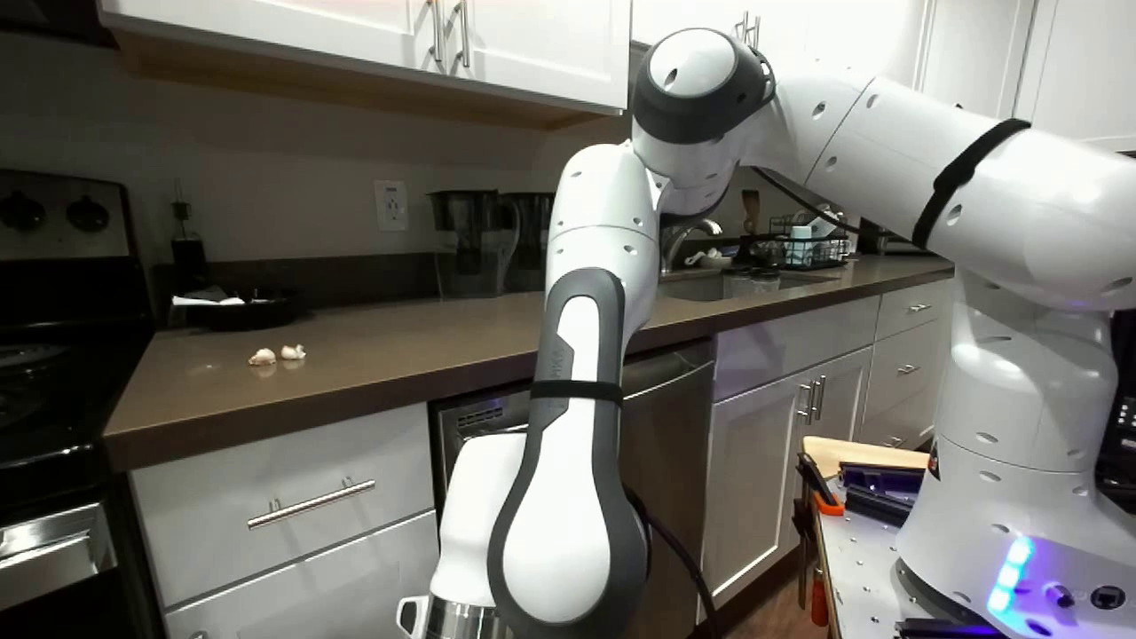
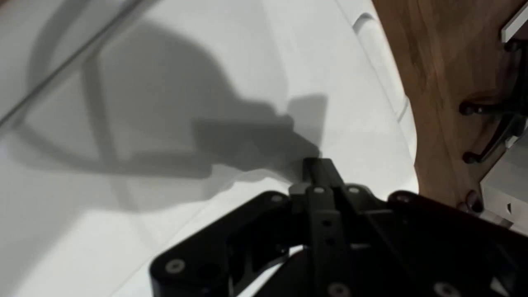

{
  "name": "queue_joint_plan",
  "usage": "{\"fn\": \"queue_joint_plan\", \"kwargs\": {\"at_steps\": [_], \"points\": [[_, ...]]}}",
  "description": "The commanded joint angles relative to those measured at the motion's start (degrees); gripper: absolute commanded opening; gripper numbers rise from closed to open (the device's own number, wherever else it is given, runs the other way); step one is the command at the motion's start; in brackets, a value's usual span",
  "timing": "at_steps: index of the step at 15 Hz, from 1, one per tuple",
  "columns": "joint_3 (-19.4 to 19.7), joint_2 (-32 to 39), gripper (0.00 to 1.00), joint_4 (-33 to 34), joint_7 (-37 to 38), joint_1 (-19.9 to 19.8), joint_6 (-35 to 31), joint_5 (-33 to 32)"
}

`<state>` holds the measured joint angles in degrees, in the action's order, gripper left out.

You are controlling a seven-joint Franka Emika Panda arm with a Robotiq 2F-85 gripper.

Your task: Close the white waste bin on the floor

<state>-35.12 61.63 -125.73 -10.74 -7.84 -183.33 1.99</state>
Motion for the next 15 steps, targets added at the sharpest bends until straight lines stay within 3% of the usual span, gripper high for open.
{"fn": "queue_joint_plan", "kwargs": {"at_steps": [1,6,9,15], "points": [[2.07,2.97,0.00,1.34,1.11,2.72,-0.48,-3.60],[8.52,3.55,0.00,3.59,0.12,10.52,-1.28,-8.46],[6.62,-0.83,0.00,3.37,1.10,8.55,5.30,-8.53],[2.50,-9.73,0.00,4.14,-0.75,3.97,24.94,-4.30]]}}
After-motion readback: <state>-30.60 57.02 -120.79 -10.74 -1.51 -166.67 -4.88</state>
